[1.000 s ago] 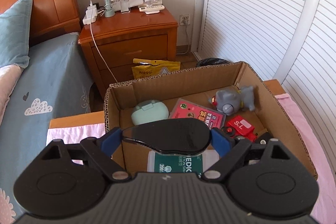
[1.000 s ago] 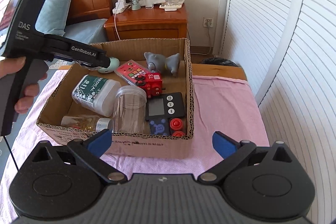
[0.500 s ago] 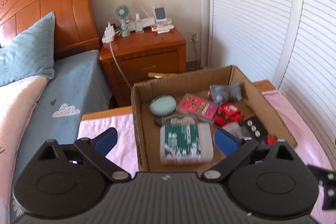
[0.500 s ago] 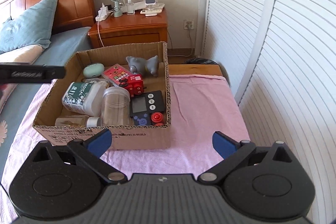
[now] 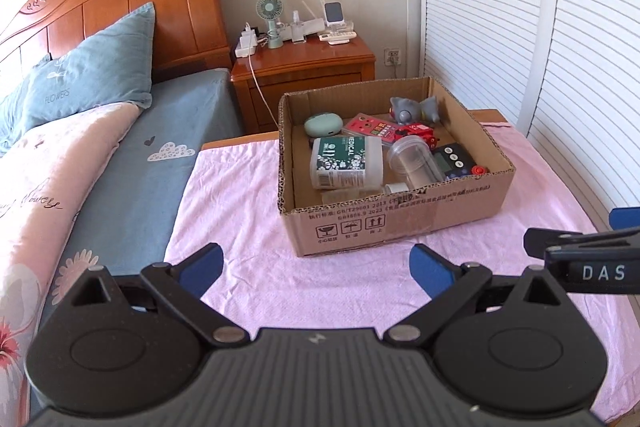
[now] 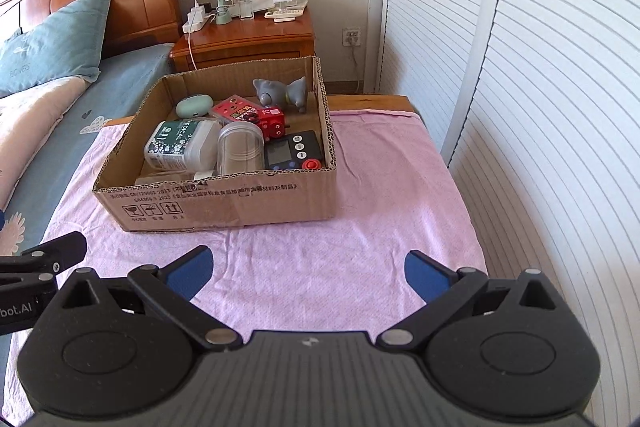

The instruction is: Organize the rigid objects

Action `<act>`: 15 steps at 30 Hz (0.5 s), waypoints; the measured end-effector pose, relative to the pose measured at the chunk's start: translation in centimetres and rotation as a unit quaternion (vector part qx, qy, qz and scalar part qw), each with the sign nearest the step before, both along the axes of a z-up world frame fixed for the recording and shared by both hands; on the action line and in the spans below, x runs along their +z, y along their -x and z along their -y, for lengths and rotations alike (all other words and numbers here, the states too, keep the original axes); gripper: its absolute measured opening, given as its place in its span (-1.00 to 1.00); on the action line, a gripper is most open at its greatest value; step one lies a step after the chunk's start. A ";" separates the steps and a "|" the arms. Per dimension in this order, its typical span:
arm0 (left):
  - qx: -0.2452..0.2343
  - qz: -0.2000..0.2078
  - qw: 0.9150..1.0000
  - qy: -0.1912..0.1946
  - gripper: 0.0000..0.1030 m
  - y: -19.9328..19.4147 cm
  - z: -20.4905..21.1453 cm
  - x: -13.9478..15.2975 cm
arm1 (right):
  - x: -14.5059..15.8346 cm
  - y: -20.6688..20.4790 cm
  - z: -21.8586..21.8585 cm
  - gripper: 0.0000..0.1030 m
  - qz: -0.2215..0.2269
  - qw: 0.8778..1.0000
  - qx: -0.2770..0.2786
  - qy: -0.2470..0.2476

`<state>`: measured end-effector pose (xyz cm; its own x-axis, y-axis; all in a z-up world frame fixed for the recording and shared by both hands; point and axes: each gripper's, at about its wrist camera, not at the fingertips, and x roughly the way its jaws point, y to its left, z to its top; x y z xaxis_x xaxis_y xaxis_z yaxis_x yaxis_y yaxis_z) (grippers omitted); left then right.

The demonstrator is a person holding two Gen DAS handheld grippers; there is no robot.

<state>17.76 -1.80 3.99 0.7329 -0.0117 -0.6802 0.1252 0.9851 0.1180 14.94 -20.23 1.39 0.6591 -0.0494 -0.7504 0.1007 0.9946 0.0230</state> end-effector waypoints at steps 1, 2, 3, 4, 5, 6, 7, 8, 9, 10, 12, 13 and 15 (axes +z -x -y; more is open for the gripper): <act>0.001 0.001 1.000 0.001 0.92 0.3 -0.1 0.1 | 0.1 0.2 -0.1 1.00 0.001 1.000 0.001 0.002; 0.001 0.003 1.000 0.001 0.92 0.5 -0.1 0.2 | 0.2 0.4 -0.3 1.00 0.002 1.000 0.002 0.005; 0.001 0.004 1.000 0.001 0.92 0.9 0.0 0.2 | 0.3 0.6 -0.4 1.00 0.004 1.000 0.003 0.007; 0.002 0.005 1.000 0.000 0.92 1.1 -0.1 0.3 | 0.4 0.8 -0.6 1.00 0.004 1.000 0.004 0.009; 0.003 0.006 1.000 -0.001 0.92 1.3 -0.1 0.3 | 0.4 0.9 -0.7 1.00 0.005 1.000 0.004 0.010; 0.006 0.006 1.000 -0.002 0.92 1.3 -0.1 0.3 | 0.4 1.0 -0.8 1.00 0.005 1.000 0.005 0.010; 0.008 0.005 1.000 -0.002 0.92 1.4 -0.3 0.3 | 0.5 1.2 -0.9 1.00 0.005 1.000 0.006 0.010; 0.010 0.005 1.000 -0.003 0.92 1.4 -0.3 0.3 | 0.5 1.3 -1.0 1.00 0.005 1.000 0.007 0.012; 0.012 0.005 1.000 -0.005 0.92 1.4 -0.3 0.2 | 0.4 1.2 -1.1 1.00 0.005 1.000 0.007 0.014; 0.013 0.005 1.000 -0.007 0.92 1.4 -0.4 0.1 | 0.5 1.3 -1.1 1.00 0.005 1.000 0.007 0.014; 0.015 0.003 1.000 -0.008 0.92 1.2 -0.4 0.1 | 0.5 1.3 -1.2 1.00 0.005 1.000 0.008 0.014; 0.014 0.003 1.000 -0.007 0.92 1.2 -0.4 0.0 | 0.5 1.3 -1.2 1.00 0.006 1.000 0.008 0.015; 0.014 0.002 1.000 -0.008 0.92 1.2 -0.3 0.0 | 0.5 1.4 -1.2 1.00 0.007 1.000 0.008 0.014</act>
<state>16.54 -1.47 3.94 0.7353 0.0187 -0.6774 0.0977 0.9863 0.1333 13.55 -19.01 1.94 0.6700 -0.0600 -0.7400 0.0849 0.9964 -0.0039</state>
